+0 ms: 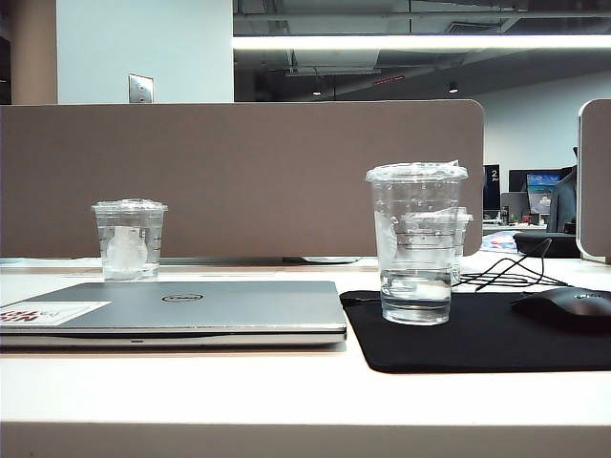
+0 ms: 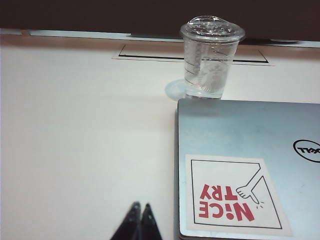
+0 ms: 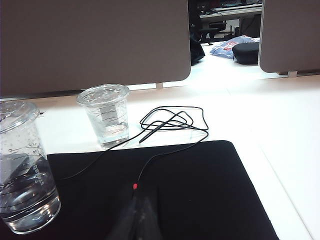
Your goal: Pick up the coffee cup on the middle and place it on the right side of the laptop.
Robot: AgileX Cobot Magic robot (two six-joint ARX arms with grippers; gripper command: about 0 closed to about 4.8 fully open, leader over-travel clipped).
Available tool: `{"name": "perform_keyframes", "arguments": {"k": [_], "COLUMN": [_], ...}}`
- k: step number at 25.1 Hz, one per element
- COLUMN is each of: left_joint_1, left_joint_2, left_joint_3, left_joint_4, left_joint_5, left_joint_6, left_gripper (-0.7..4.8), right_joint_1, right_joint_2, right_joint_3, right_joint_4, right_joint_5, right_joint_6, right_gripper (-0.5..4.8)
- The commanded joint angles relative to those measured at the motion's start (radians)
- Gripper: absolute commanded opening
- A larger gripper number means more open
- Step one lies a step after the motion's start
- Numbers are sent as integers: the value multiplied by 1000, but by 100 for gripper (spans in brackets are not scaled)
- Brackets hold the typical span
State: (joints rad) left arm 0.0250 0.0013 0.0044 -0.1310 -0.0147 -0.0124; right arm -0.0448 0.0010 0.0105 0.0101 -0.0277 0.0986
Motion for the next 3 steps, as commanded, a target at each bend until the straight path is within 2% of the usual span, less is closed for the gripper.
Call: {"name": "perform_keyframes", "arguments": {"k": [1,3], "left_joint_1": [1,1], "left_joint_2": [0,0], "left_joint_3": [3,3], "left_joint_4": [12,12], "left_joint_5": [0,0], "left_joint_6": [4,4], "left_gripper": [-5,-5], "right_joint_1": [1,1], "right_joint_2": [-2,-2], "right_joint_3": [5,5], "right_joint_4": [24,24], "right_joint_5": [-1,-1], "right_joint_6": [-2,-2], "right_gripper": [0,0]}}
